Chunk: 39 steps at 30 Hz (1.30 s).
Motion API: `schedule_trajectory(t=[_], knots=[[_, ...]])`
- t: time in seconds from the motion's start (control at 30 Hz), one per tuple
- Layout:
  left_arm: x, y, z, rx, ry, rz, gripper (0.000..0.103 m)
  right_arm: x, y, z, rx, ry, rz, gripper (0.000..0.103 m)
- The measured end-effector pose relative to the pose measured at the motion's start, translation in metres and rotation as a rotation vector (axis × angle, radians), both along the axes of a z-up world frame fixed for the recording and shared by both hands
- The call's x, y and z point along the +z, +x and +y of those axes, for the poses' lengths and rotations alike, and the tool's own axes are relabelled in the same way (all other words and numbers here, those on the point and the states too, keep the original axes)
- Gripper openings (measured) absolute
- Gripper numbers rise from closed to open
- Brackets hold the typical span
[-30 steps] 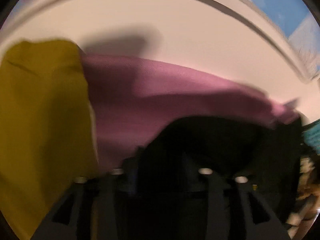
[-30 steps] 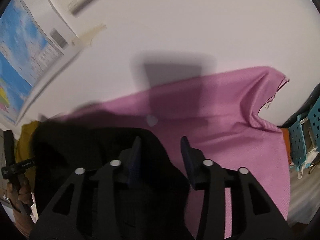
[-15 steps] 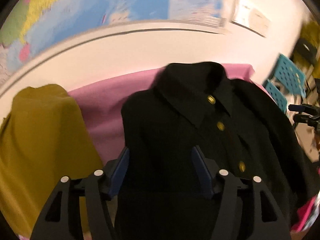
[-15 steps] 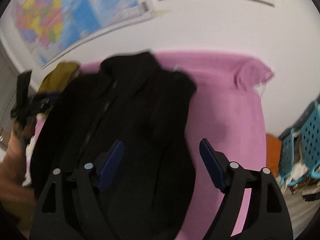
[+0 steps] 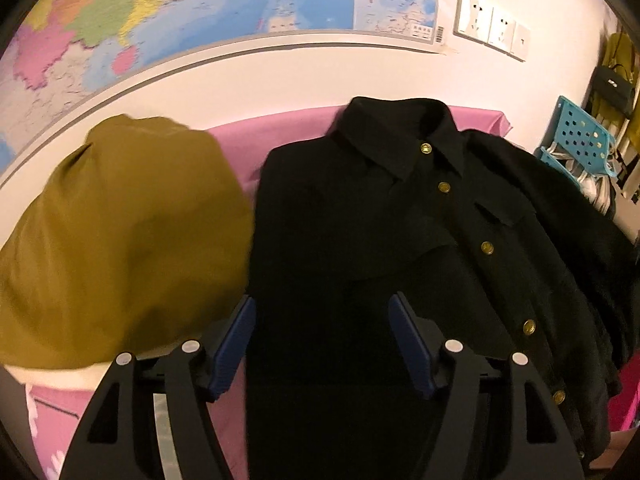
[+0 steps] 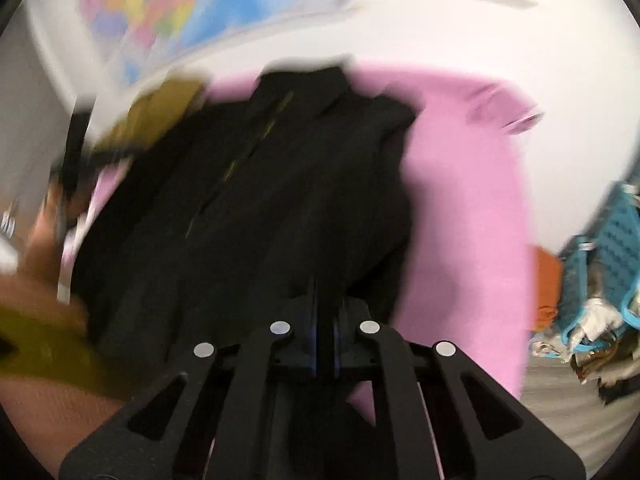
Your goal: Fold large clothes
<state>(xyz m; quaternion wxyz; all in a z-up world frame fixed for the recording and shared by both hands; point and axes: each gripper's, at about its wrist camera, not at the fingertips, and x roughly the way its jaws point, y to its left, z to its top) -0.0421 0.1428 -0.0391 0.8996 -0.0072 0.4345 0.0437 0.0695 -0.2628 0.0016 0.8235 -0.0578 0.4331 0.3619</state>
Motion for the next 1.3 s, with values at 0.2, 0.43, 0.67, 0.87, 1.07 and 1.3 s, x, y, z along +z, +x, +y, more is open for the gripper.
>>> schedule_trajectory(t=[0.2,0.43,0.67,0.87,1.07,1.3], knots=[[0.007,-0.027,0.014,0.043,0.019,-0.022,0.066,0.027,0.055,-0.069,-0.306,0.085,-0.094,0.005],[-0.011,-0.065,0.022,0.033,-0.026,0.044,0.067,-0.049,0.069,-0.078,-0.401,0.012,0.085,0.044],[-0.03,-0.106,0.001,-0.085,-0.102,0.087,0.075,-0.037,0.014,-0.128,-0.374,0.242,0.077,0.077],[-0.044,-0.106,0.012,-0.034,-0.148,0.129,0.015,-0.045,-0.048,-0.122,-0.236,0.282,0.115,0.087],[-0.007,-0.109,0.035,0.1,-0.077,0.035,0.004,-0.045,-0.065,-0.118,-0.197,0.296,0.072,0.022],[0.028,-0.115,0.093,0.42,0.148,-0.007,0.006,0.031,-0.044,-0.16,-0.359,0.244,-0.143,0.012]])
